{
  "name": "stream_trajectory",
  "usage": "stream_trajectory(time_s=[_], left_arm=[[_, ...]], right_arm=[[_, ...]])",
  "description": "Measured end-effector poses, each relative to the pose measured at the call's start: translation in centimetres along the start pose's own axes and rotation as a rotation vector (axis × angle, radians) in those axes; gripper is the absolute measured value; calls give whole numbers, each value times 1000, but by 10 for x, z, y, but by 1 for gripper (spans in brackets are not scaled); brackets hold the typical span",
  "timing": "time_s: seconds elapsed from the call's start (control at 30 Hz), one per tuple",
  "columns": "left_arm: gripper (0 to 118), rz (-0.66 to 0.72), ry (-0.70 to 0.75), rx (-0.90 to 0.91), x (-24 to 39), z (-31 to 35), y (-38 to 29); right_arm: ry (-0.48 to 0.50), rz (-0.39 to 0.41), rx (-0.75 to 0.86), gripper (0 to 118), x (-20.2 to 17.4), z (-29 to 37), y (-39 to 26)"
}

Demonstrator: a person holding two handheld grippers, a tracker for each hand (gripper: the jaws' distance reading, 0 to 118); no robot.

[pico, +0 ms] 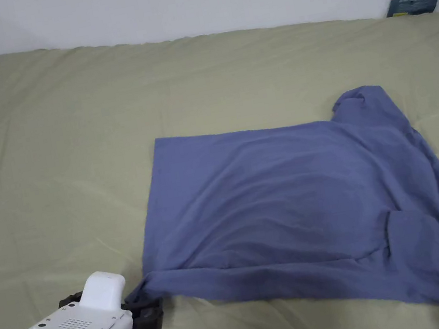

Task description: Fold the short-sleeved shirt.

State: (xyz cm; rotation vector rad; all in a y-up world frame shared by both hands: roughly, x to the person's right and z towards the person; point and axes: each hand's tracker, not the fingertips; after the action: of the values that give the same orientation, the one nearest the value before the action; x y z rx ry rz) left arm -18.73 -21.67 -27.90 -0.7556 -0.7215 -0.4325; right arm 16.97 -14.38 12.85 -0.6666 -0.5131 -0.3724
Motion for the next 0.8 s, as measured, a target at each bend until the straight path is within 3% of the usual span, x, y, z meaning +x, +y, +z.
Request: stream_trajectory(time_s=[0.1,0.13,0.17,0.2,0.23,0.27,0.33,0.37,0.43,0.5,0.53,0.57,0.6,0.7,0.8], left_arm=[[82,-32,-7,-1,5,-10,6],[63,-30,-21,-5,5,-12,8],[13,-14,-52,-23,5,-14,7],[1,-23,-55,2,9,-10,6],[1,-26,-55,-10,12,-8,8],[1,-35,-52,-2,16,-4,7],[1,-42,-48,17,20,6,10],[1,-41,-52,13,20,8,10],[1,-37,-49,12,20,12,12],[1,-36,-50,1,19,13,13],[1,-33,-54,-4,19,13,12],[1,-29,-72,-21,16,12,15],[1,-32,-62,-19,15,14,15],[0,-35,-75,-24,8,23,22],[0,-30,-84,4,3,37,41]], right_arm=[[-33,7,-29,0,9,-9,4],[-51,19,-44,1,13,-13,6],[-71,33,-56,1,16,-17,8],[-91,49,-70,1,20,-23,10],[-99,60,-94,2,24,-30,14],[-110,75,-117,13,30,-39,17],[-134,95,-179,101,42,-61,22],[-168,104,-199,118,47,-68,24],[-167,119,-186,118,48,-86,32],[-195,126,-287,118,55,-113,34],[-177,119,-307,106,57,-120,35],[-168,106,-273,61,59,-122,37],[-171,79,-266,3,62,-122,39],[-46,-5,-265,3,63,-103,44],[-45,37,-203,3,64,-79,74]])
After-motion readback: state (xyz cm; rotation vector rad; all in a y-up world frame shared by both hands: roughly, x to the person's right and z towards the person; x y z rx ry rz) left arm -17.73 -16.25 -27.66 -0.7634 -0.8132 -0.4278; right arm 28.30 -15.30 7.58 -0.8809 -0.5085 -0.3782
